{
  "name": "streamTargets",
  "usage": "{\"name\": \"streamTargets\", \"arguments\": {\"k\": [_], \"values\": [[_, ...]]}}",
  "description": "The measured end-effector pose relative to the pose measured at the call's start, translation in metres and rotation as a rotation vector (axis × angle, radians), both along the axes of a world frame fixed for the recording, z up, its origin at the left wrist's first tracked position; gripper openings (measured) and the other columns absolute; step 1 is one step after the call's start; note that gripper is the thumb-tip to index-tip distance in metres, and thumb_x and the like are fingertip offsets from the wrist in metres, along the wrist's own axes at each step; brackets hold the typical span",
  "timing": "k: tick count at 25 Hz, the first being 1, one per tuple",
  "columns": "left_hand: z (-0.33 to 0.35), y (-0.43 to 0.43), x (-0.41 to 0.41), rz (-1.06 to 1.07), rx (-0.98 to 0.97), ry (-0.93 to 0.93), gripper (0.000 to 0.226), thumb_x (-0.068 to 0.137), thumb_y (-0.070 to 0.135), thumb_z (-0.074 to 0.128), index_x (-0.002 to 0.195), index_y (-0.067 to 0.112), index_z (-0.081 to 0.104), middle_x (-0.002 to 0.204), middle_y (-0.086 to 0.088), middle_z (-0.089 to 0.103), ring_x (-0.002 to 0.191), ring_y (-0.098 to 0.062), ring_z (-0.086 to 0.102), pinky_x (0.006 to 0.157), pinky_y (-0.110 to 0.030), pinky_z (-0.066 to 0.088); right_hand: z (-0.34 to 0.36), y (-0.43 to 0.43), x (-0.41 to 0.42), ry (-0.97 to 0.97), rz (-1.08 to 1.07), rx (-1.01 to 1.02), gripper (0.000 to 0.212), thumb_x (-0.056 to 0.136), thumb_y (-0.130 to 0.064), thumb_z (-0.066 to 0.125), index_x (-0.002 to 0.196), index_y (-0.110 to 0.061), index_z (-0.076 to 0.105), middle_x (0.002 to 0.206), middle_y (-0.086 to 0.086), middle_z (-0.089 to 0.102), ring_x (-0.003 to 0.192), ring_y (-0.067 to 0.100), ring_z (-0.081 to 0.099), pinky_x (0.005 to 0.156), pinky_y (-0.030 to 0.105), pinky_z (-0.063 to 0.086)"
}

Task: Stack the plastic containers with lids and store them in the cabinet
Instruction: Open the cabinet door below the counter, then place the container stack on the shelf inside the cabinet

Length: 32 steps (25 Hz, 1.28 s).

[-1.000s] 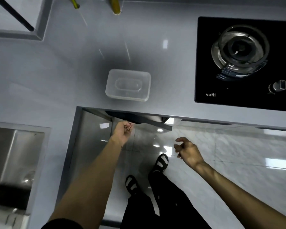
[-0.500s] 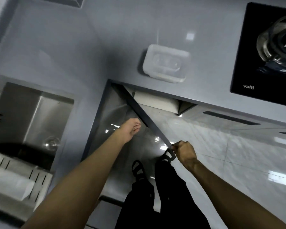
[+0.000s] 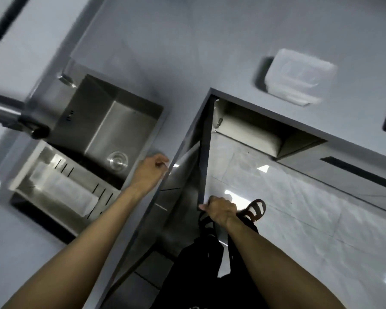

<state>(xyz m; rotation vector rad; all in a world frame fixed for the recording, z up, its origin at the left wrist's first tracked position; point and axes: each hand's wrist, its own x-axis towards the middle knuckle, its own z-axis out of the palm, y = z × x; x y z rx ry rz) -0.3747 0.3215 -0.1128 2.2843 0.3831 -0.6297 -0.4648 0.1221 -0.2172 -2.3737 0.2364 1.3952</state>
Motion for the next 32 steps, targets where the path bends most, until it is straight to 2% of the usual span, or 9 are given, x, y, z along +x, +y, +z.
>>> {"name": "streamTargets", "arguments": {"k": [4,7,15,17,19,21,25,28,32], "values": [[0.009,0.037,-0.017,0.062,0.027,0.017,0.021,0.091,0.009,0.055,0.109,0.012,0.066,0.093,-0.006,0.069,0.075,-0.012,0.062,0.074,-0.017,0.048,-0.002,0.050,0.019,0.043,0.062,0.023,0.056,0.091,-0.061,0.039,0.127,-0.020,0.051,0.133,0.008,0.058,0.122,0.030,0.054,0.098,0.042,0.039],[0.011,0.052,-0.029,0.120,0.032,-0.019,0.019,0.091,0.010,0.058,0.107,0.012,0.068,0.090,-0.002,0.069,0.067,-0.002,0.060,0.061,-0.002,0.045,-0.005,0.073,0.027,0.053,0.072,0.058,0.055,0.093,-0.060,0.036,0.130,-0.022,0.052,0.135,0.005,0.057,0.124,0.028,0.054,0.096,0.039,0.040],[0.013,0.048,-0.039,0.105,-0.030,0.031,0.022,0.092,0.018,0.059,0.113,0.017,0.065,0.101,0.002,0.069,0.085,-0.010,0.066,0.085,-0.024,0.051,0.002,0.075,0.033,0.055,0.106,0.099,0.050,0.091,-0.059,0.043,0.121,-0.023,0.061,0.123,0.000,0.064,0.115,0.024,0.060,0.090,0.035,0.043],[0.014,0.033,-0.032,0.081,-0.077,0.028,0.021,0.092,0.016,0.058,0.111,0.015,0.066,0.101,0.002,0.068,0.085,-0.010,0.066,0.084,-0.024,0.052,0.011,0.055,0.030,0.072,-0.029,0.238,0.038,0.089,-0.051,0.055,0.111,-0.022,0.066,0.103,0.000,0.068,0.094,0.021,0.067,0.084,0.032,0.051],[0.016,0.011,-0.019,0.086,-0.155,0.029,0.018,0.091,0.009,0.058,0.107,0.011,0.066,0.099,-0.002,0.069,0.079,-0.010,0.065,0.071,-0.018,0.052,0.020,0.021,0.034,0.073,-0.308,0.347,0.014,0.091,-0.021,0.058,0.098,-0.017,0.069,0.076,0.003,0.065,0.059,0.016,0.064,0.057,0.023,0.054],[0.020,-0.022,-0.002,0.099,-0.246,0.068,0.017,0.091,0.003,0.055,0.104,0.009,0.065,0.098,-0.006,0.068,0.075,-0.015,0.063,0.063,-0.019,0.050,0.036,-0.026,0.046,0.033,-0.469,0.344,0.030,0.087,0.003,0.044,0.088,-0.015,0.067,0.064,0.005,0.058,0.038,0.009,0.055,0.041,0.016,0.045],[0.024,-0.095,0.037,0.047,-0.344,0.100,0.019,0.092,0.005,0.051,0.104,0.011,0.063,0.097,-0.006,0.067,0.079,-0.019,0.063,0.073,-0.028,0.048,0.071,-0.123,0.075,-0.153,-0.580,0.277,0.033,0.087,0.000,0.041,0.087,-0.021,0.066,0.055,0.000,0.053,0.042,0.014,0.048,0.048,0.021,0.042],[0.025,-0.163,0.081,0.046,-0.416,0.086,0.019,0.092,0.004,0.049,0.103,0.013,0.062,0.095,-0.008,0.066,0.068,-0.014,0.061,0.064,-0.024,0.046,0.088,-0.201,0.110,-0.342,-0.765,0.206,0.030,0.088,-0.003,0.041,0.095,-0.017,0.066,0.053,0.000,0.053,0.041,0.012,0.049,0.045,0.020,0.041],[0.018,-0.240,0.138,0.113,-0.436,0.045,0.029,0.094,0.015,0.053,0.124,0.012,0.055,0.121,-0.014,0.064,0.089,-0.022,0.066,0.077,-0.030,0.055,0.099,-0.279,0.159,-0.606,-0.959,0.132,0.020,0.094,-0.024,0.046,0.111,-0.022,0.056,0.087,0.011,0.072,0.068,0.024,0.068,0.059,0.031,0.054]]}}
